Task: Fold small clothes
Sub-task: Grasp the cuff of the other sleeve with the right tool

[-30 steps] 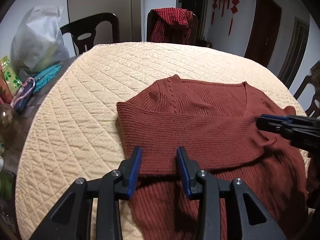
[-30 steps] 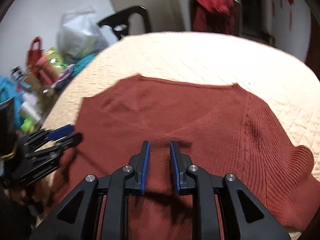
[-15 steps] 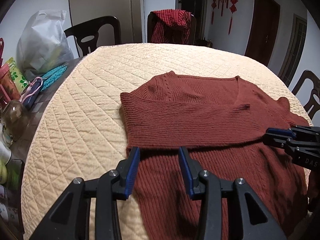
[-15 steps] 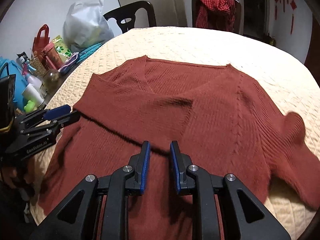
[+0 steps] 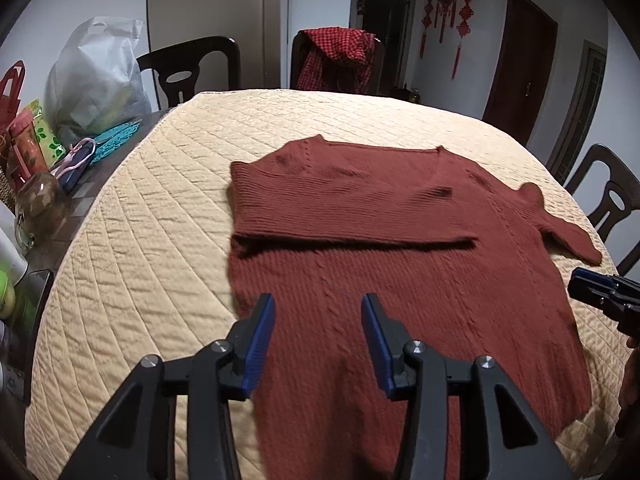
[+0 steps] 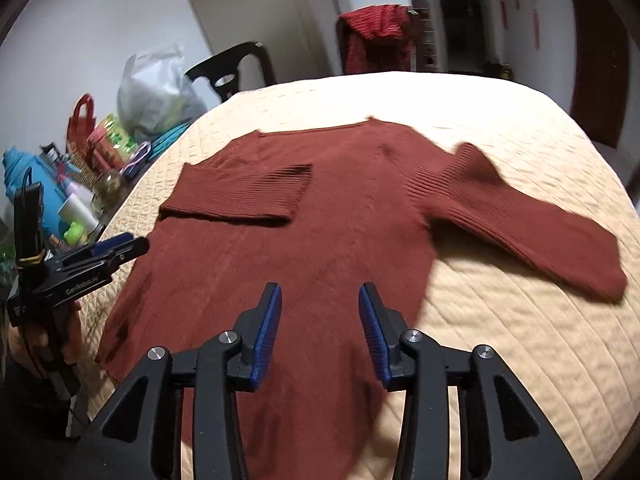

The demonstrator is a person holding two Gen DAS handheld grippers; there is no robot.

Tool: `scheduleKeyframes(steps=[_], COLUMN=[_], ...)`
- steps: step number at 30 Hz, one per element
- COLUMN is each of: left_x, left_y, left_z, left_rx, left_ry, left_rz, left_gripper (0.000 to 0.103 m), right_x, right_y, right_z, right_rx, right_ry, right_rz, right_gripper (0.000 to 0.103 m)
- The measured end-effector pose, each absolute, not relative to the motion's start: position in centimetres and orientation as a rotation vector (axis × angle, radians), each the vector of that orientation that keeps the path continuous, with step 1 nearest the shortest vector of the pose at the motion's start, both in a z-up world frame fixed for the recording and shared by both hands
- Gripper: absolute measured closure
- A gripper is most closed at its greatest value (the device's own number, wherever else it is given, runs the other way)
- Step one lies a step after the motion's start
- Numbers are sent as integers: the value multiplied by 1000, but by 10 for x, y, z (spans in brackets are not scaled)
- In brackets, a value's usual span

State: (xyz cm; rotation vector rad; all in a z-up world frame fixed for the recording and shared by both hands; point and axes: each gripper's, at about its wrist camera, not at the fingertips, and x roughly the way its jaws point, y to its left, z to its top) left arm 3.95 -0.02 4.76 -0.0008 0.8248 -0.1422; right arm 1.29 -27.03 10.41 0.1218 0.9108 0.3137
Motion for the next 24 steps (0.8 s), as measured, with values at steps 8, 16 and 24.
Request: scheduleKeyframes(steps=[8, 16, 24], left_x=[41, 58, 66], left_y=[-26, -36, -31], left_z=[47, 40, 20], left_rx=[29, 44, 28], left_ry=[828, 836, 886], left_rz=[-193, -203, -183], left_gripper=[51, 51, 50], right_x=[4, 19, 33], right_y=[-331, -409, -446], right_z=[97, 79, 72], right_rx=[228, 482, 682], right_ry=[925, 925, 867], right_rz=[139, -58, -133], right_gripper=[60, 59, 59])
